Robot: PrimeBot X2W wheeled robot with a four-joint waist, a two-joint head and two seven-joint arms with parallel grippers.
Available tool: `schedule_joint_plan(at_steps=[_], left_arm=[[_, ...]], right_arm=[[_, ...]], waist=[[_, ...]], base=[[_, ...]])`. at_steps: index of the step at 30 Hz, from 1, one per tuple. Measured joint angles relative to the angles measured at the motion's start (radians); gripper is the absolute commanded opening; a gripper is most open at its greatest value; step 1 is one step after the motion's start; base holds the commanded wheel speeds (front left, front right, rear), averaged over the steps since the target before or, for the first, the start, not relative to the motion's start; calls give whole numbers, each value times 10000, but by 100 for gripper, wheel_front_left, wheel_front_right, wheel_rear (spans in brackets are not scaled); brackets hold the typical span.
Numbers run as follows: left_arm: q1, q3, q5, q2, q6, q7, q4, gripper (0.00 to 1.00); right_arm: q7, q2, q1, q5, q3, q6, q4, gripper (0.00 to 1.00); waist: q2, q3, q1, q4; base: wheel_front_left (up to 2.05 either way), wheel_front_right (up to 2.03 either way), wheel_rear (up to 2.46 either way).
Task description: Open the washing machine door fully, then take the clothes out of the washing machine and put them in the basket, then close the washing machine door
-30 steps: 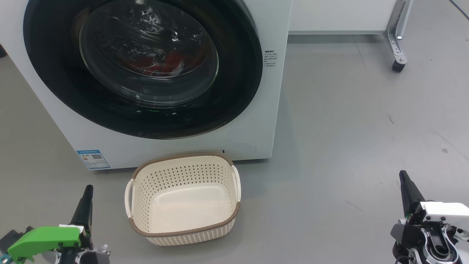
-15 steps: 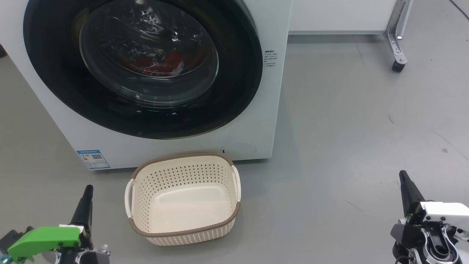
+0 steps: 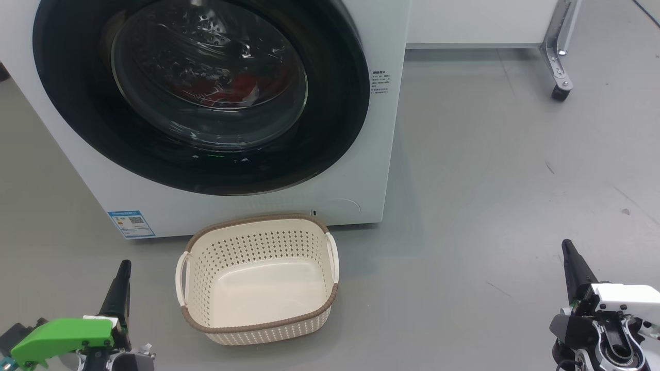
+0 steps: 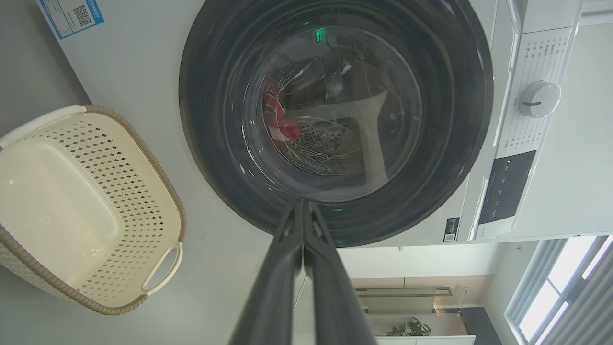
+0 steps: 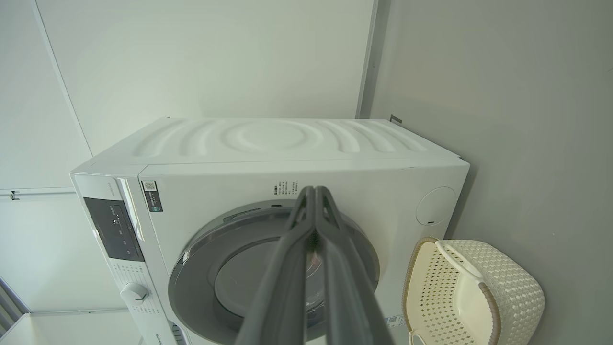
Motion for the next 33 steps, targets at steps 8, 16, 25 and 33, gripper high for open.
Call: schedule_joint_plan(at_steps=[8,16,25,33], left_arm=[[0,0,0,0,0,0,0,0],[0,0,0,0,0,0,0,0],[0,0,0,0,0,0,0,0],[0,0,0,0,0,0,0,0]], right_arm=[[0,2,0,0,0,0,0,0],[0,2,0,0,-2,0,0,0],[4,4,0,0,-2,0,0,0],[12,4,0,0,-2,0,0,0]], waist=[[0,0,0,0],[0,0,0,0],[0,0,0,0],[0,0,0,0]], base=[[0,0,0],[0,0,0],[0,0,0],[0,0,0]])
